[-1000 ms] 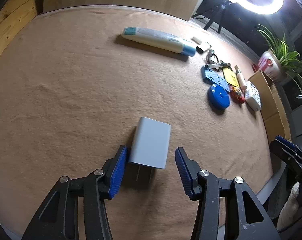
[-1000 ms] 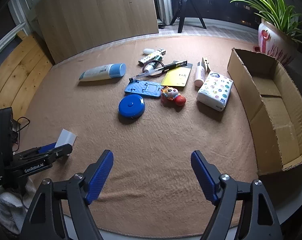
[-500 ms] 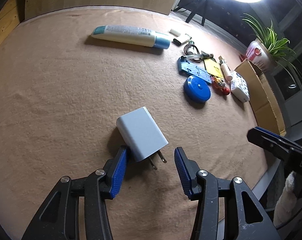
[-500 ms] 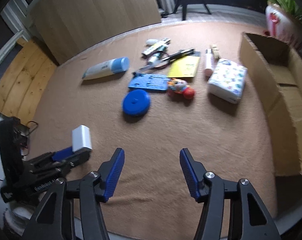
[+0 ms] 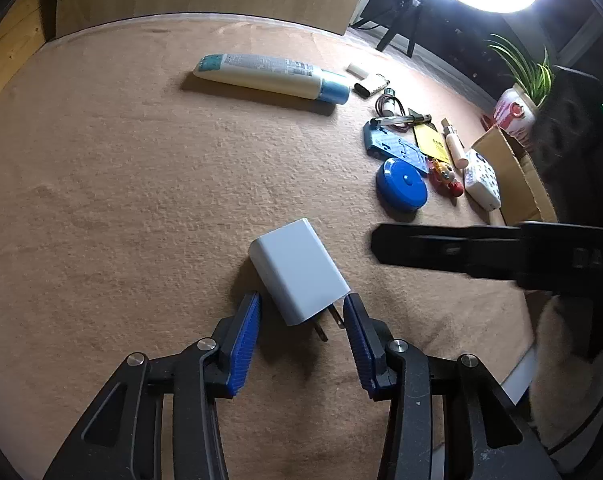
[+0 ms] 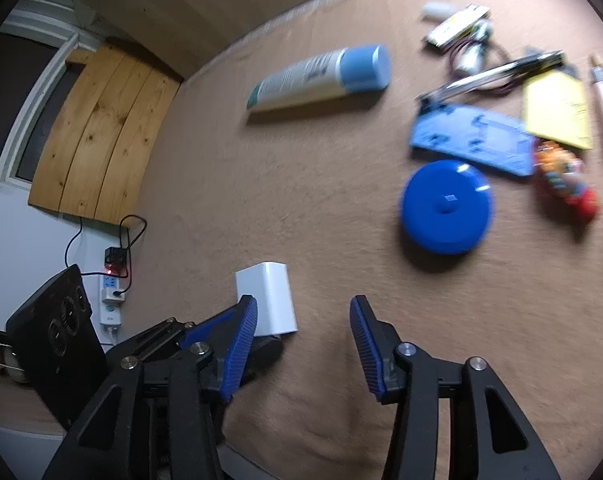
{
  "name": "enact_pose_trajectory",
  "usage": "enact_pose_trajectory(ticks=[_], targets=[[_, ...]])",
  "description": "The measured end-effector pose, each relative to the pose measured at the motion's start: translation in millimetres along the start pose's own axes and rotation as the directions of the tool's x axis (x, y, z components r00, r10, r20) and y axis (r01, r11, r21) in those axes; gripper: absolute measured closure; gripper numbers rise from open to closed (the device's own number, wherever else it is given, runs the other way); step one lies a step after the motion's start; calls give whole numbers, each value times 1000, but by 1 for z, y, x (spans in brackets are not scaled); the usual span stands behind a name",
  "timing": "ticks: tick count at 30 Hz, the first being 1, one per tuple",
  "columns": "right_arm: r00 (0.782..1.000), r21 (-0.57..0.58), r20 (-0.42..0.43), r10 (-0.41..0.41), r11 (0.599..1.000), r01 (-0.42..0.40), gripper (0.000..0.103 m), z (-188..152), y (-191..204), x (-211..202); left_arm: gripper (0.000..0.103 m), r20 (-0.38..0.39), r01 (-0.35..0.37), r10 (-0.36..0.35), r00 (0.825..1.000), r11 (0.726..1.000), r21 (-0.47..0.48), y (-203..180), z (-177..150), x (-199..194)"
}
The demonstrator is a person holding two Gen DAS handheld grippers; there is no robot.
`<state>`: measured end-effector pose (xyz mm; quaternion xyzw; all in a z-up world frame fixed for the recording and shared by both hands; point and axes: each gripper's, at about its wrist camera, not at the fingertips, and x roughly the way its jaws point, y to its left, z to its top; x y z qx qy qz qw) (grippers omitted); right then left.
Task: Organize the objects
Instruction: 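Close the right gripper on the charger while the left gripper opens and releases it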
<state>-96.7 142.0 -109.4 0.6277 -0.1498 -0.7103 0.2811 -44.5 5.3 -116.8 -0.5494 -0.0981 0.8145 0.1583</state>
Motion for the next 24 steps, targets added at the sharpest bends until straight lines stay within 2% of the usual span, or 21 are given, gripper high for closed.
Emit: enact_pose_trajectory(ticks=[4,11,13,20,24], targets=[[999,-4,-45,9,1000,-9,64,5,5,20,60,0,7,-7,1000,1000,-1,-1,1,1],[996,-16,-79,30,999,-31,71,4,10,28,61,5,17,-17,1000,1000,-7,0,2,3],[996,-18,-77,37,999,-39,77,3,11,29,61,8,19,-18,1000,1000,-5,-1,3,4],[997,-34,-69,26,999,-28,77,1,11,23,62,8,17,-17,1000,1000,-4,-8,5,4],[999,-31,-37,26,999,-27,77,-3,4,5,62,16,26,-26,1000,1000,4,-22,8,1]])
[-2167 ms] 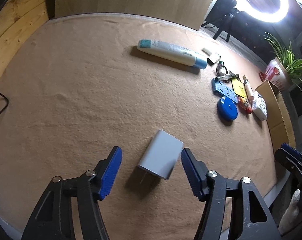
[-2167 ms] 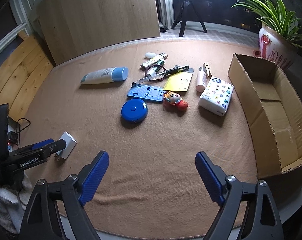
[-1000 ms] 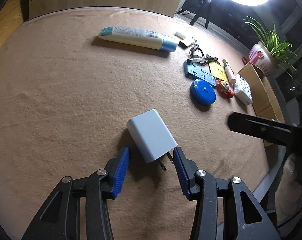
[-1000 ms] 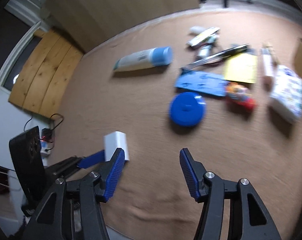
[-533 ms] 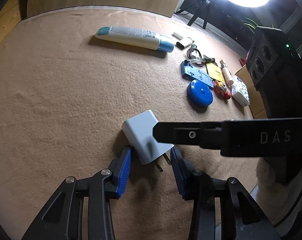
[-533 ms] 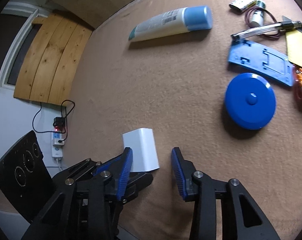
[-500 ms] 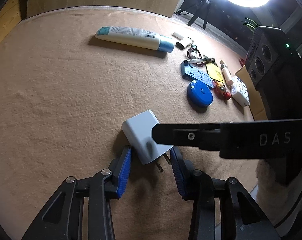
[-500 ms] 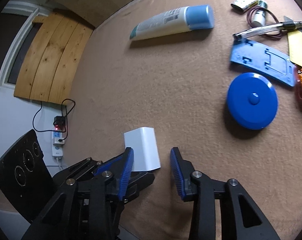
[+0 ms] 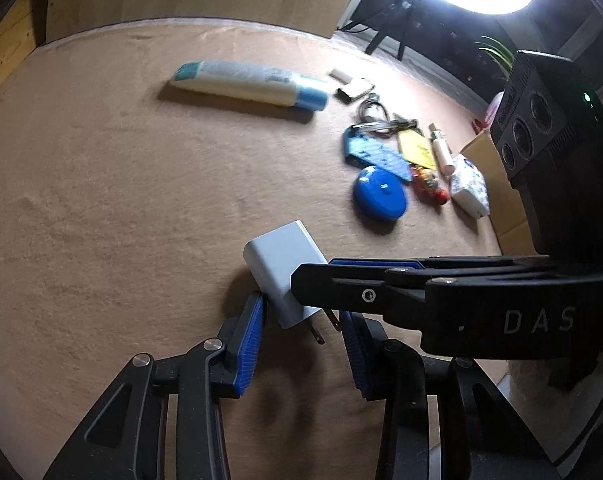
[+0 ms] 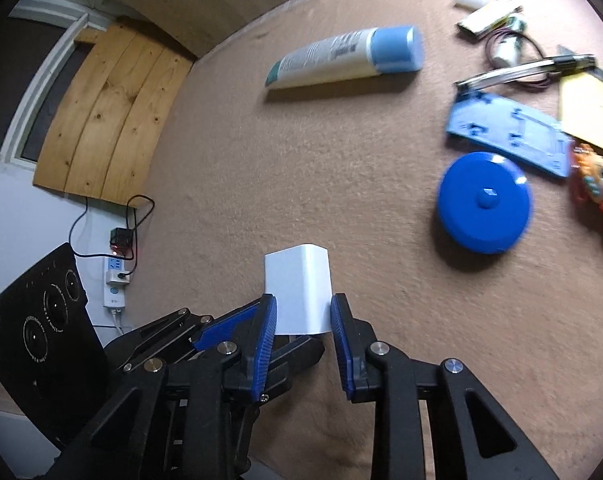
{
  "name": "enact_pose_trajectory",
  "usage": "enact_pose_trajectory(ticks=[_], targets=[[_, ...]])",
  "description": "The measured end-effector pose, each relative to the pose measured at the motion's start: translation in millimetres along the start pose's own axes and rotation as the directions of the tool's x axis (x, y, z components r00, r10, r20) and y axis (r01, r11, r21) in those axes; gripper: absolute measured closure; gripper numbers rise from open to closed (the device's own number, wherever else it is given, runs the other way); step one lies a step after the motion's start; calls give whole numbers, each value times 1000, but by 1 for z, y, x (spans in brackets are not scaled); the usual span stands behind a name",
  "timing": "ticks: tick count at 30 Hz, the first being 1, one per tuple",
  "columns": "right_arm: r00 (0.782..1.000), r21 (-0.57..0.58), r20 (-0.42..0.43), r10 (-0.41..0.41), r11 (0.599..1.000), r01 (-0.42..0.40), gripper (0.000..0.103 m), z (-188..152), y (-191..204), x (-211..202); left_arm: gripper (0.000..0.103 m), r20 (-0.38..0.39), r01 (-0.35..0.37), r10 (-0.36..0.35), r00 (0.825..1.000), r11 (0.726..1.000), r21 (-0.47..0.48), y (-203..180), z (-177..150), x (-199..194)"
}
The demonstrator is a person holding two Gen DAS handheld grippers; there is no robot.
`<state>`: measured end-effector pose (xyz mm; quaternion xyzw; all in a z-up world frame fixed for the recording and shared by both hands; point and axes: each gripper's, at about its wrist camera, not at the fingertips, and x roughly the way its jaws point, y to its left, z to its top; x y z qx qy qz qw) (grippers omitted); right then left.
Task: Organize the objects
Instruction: 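Close the right gripper on the charger while the left gripper opens and releases it, then carry the charger into the cardboard box and open the right gripper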
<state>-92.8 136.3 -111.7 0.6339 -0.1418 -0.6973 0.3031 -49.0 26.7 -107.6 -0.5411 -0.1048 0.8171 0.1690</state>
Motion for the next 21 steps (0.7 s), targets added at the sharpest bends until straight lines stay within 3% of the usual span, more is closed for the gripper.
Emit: enact_pose_trajectory(ticks=[11,21], targets=[[988,82,151,-27,997,14,77,-22,-41,-88,62,20,82,-85,996,987,138,-96,21,0],[931,210,321,-175,971,110,77,-59,-109,-194,62,-6,198,-207,978,927,319,-224,41,24]])
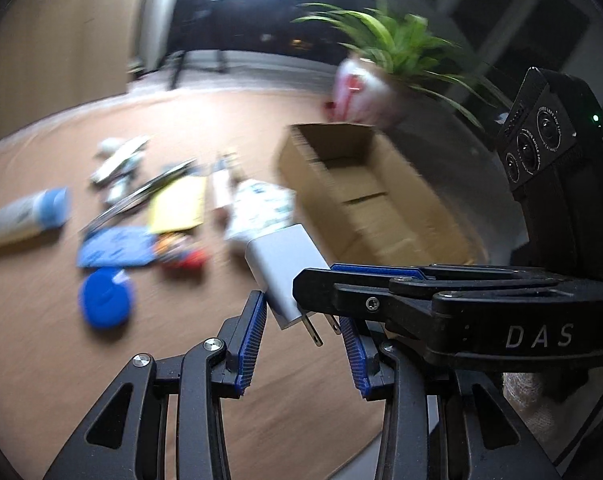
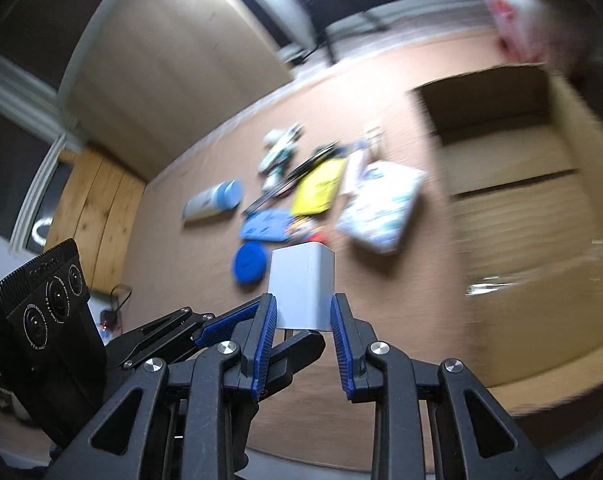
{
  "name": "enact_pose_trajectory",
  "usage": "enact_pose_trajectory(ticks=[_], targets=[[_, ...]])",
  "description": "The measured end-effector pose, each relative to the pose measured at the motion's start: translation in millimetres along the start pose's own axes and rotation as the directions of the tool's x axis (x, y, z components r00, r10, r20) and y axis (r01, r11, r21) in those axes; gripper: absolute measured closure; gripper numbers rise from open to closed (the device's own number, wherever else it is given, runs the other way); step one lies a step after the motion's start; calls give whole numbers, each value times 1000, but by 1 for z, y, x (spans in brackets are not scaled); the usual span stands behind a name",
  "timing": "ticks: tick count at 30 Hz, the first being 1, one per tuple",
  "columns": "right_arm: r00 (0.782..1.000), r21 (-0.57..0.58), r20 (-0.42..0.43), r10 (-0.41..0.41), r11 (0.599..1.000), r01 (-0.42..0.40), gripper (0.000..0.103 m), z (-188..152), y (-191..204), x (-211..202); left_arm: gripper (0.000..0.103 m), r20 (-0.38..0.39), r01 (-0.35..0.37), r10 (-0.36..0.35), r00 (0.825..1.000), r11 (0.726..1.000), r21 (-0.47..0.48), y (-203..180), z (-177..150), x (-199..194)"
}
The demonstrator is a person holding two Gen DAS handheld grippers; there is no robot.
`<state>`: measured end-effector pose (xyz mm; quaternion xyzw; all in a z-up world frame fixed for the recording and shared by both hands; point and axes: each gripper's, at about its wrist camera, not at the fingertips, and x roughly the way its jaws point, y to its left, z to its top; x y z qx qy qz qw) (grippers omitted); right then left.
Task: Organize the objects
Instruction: 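Carry the charger into the cardboard box and open the right gripper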
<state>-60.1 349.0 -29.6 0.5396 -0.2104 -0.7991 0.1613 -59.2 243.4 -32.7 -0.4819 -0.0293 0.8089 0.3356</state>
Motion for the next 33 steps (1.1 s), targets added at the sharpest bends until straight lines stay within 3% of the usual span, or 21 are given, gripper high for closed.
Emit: enact_pose_trajectory(ticks=[6,15,18,19,21,33], targets=[[997,66,65,-51,997,47,77,6,-45,-34,62,-12,54,-53,999,996,77,-57,24,32],[993,123,78,-88,989,78,77,8,-90,-42,62,-60,73,-65,996,989,130,-97,36,77],[990,109,87,-109,989,100,74,9,-92,-41,60,-66,55,-46,997,988,147,-100,36,83],[987,109,89,-132,987,122,60,9,-93,-42,44,-70,43,-33,997,988,150,-99,37,85],[972,109,104,-211,974,199,45,9,-95,-42,26,-56,12,-4,998,990,144,-96,38,82],[971,104,130,-202,976,190,45,6,-79,-39,26,-22,-44,46,999,997,58,-43,32,52]])
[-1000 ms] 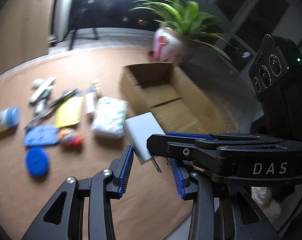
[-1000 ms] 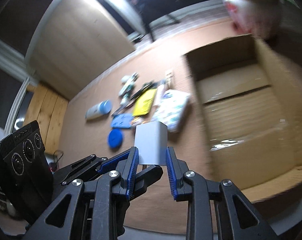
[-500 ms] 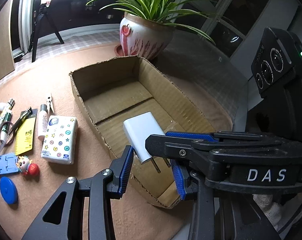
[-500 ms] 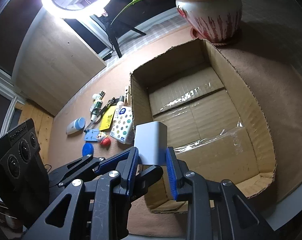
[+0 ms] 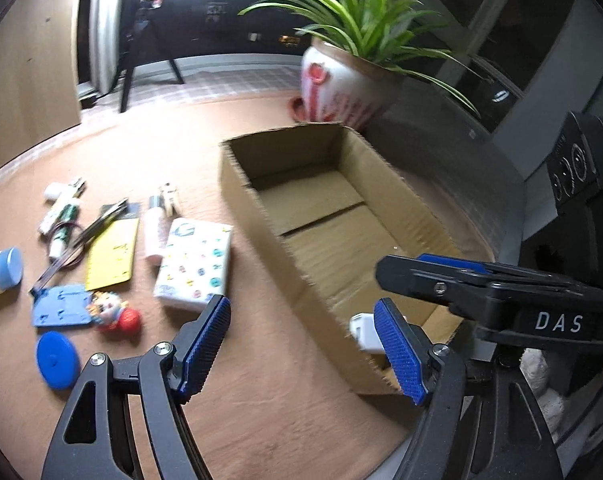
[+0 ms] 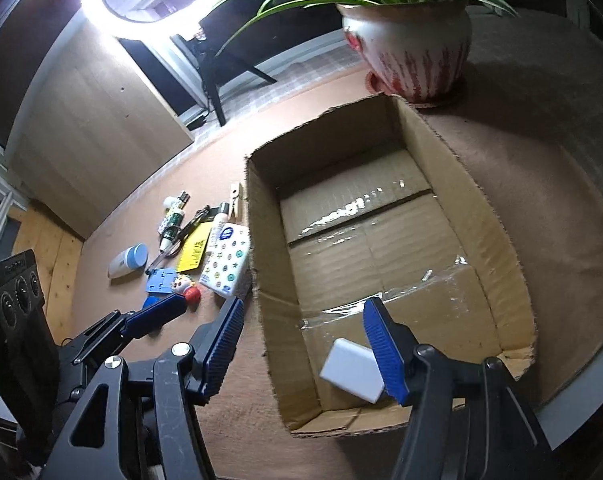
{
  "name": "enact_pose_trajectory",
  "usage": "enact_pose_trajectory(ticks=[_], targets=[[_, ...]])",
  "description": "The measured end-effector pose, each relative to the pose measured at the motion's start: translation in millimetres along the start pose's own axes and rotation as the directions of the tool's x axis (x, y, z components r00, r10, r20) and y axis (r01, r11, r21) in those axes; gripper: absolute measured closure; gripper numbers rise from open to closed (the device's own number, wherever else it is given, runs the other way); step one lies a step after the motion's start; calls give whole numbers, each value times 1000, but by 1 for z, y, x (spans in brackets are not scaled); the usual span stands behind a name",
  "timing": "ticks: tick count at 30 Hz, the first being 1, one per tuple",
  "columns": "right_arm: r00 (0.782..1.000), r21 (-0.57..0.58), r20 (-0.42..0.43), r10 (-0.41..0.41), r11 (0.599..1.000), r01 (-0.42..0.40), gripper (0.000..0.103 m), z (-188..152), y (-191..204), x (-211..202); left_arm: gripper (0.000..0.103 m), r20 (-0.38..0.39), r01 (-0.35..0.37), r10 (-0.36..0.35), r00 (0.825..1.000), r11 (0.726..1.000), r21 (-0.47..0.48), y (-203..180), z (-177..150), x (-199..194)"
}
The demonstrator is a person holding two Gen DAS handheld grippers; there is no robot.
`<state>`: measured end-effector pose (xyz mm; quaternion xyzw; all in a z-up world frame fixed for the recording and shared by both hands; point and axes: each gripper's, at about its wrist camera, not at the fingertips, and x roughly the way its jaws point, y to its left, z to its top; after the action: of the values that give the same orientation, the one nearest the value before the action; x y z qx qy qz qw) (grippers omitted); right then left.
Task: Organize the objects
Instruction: 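Carry the charger into the cardboard box and open the right gripper, then grasp the blue tape measure with the left gripper while the right grasps the red doll keychain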
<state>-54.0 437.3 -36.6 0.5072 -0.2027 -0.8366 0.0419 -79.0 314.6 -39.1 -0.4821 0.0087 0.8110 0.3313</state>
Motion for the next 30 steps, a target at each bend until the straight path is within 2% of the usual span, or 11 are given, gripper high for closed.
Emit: enact_pose_trajectory(ticks=[7,13,21,25,30], targets=[[1000,-49,21,16,999,-15,45,-3,27,-1,26,-4,-45,45,999,997,-56,40,-20,-20],[999,-106,17,48,993,-46,45,-6,55,4,26,-22,-97,95,995,985,-144,83,-44,-35],[994,-181,-54,93,978,-102,45,-10,94,34,26,-42,-199,194,980,947,-253,143,-71,-55],[988,-191,-102,120,972,-138,45,-6,112,57,26,-52,-236,230,972,931,-280,162,-76,-58],[984,-220,-147,105,966,-136,45,6,132,90,26,-70,-259,250,966,923,-283,177,-77,-55]])
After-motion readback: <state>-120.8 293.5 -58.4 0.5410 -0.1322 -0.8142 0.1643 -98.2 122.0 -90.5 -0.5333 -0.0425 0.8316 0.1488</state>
